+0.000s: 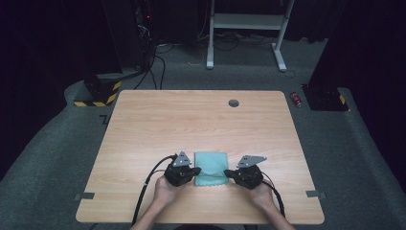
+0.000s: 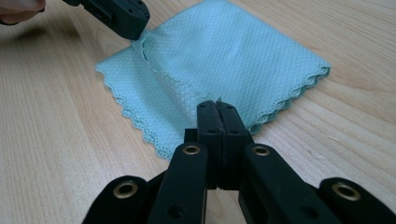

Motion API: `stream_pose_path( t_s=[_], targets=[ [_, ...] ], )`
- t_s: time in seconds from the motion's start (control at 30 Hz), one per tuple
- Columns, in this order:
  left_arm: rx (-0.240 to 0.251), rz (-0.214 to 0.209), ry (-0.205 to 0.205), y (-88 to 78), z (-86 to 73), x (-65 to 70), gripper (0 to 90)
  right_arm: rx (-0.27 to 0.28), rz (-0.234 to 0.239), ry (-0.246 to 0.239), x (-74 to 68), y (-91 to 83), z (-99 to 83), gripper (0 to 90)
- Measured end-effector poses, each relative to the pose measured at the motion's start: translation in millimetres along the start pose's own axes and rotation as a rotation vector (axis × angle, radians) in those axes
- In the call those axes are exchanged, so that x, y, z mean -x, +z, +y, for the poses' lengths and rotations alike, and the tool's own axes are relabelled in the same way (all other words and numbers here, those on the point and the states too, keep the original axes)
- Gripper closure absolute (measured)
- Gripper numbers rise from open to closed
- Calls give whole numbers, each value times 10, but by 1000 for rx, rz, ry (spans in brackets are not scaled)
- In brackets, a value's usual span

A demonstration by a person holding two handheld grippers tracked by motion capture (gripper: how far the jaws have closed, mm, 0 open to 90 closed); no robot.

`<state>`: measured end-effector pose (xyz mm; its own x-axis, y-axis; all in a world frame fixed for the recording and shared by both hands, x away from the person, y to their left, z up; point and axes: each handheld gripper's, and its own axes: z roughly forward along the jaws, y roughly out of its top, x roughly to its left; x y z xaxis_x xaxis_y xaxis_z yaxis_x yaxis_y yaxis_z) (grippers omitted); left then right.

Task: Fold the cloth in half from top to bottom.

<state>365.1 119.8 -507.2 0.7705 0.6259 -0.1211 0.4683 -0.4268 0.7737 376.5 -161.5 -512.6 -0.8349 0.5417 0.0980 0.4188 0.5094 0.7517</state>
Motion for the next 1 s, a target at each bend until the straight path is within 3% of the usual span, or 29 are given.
stream_pose_path(
  t_s=[1.0],
  targets=[
    [-8, -21, 6, 5, -104, 80, 887, -5, 16, 0, -57, -25, -102, 892]
  ],
)
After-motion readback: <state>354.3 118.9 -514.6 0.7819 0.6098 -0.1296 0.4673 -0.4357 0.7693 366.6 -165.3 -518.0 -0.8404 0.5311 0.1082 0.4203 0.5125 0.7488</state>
